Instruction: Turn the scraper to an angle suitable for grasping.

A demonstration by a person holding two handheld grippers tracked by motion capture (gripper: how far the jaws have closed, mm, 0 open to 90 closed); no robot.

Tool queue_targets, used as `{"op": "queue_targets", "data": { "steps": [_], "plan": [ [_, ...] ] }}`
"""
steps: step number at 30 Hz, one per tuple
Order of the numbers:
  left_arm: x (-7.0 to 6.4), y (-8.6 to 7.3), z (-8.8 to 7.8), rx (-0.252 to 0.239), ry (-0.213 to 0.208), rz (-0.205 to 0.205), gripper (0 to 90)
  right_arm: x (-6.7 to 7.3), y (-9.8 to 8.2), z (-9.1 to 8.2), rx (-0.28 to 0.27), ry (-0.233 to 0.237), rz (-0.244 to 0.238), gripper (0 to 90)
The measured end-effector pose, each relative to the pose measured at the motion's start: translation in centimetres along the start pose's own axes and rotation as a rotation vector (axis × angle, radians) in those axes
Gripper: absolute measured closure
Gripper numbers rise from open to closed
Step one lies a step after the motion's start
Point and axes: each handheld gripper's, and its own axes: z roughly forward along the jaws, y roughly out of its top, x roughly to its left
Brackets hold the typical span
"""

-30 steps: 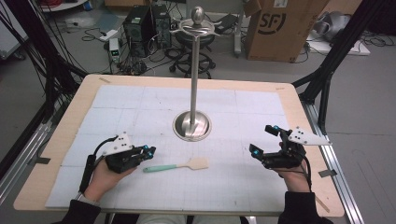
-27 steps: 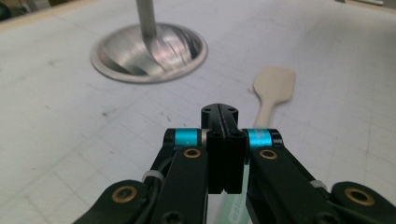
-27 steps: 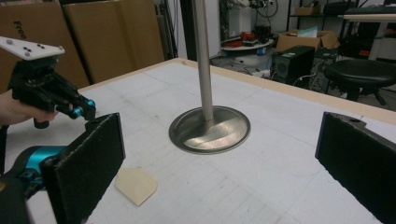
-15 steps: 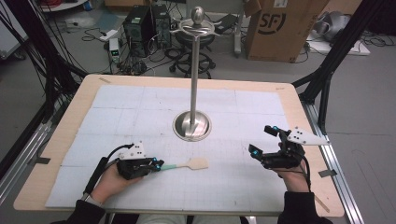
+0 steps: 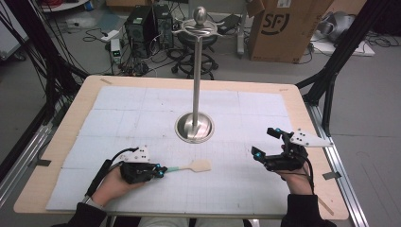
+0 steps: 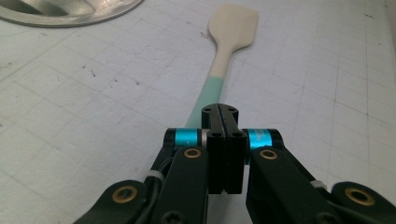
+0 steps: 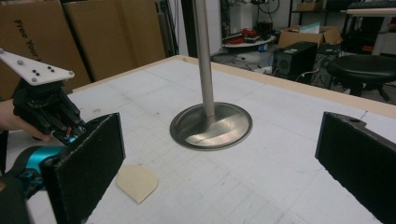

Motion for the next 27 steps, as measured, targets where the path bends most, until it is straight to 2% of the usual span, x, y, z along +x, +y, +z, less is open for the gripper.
{"op": "queue_targets", "data": {
  "steps": [2,5,7,11,12,13,15,19,20,22,23,27],
  "plan": [
    [0.0,0.0,0.0,0.003,0.009,-0.005,89.9,0.0,0.0,0.0,0.003,0.0,0.004,0.5],
    [0.0,0.0,0.0,0.015,-0.002,-0.018,89.9,0.0,-0.1,0.0,0.002,0.002,0.002,0.5],
    [0.0,-0.1,0.1,0.024,-0.003,-0.006,89.9,0.0,-0.1,0.0,0.002,0.001,0.005,0.5],
    [0.2,-0.1,0.1,0.026,0.017,-0.017,89.9,0.0,-0.1,0.0,0.002,0.003,0.002,0.5],
    [0.3,0.0,0.1,0.036,0.051,-0.015,89.9,0.0,-0.1,0.1,0.003,0.002,0.0,0.5],
    [0.3,0.0,0.1,0.036,0.051,-0.015,89.9,0.0,-0.1,0.1,0.007,0.004,0.004,0.5],
    [0.7,0.0,0.1,0.03,0.09,-0.034,89.9,0.1,-0.1,0.1,0.007,0.004,0.002,0.5],
    [1.7,0.2,0.2,0.015,0.154,-0.087,89.9,0.1,-0.1,0.2,0.01,0.007,0.002,0.5],
    [1.7,0.2,0.2,0.015,0.154,-0.087,89.9,0.1,-0.1,0.3,0.009,0.006,0.003,0.5],
    [2.3,0.3,0.2,0.01,0.191,-0.115,89.9,0.1,0.0,0.3,0.008,0.006,0.005,0.5],
    [2.8,0.4,0.2,0.003,0.226,-0.142,89.9,0.2,0.0,0.3,0.007,0.007,0.004,0.5],
    [3.2,0.5,0.4,0.001,0.245,-0.162,89.9,0.1,0.0,0.5,0.011,0.008,0.002,0.5]
  ]
}}
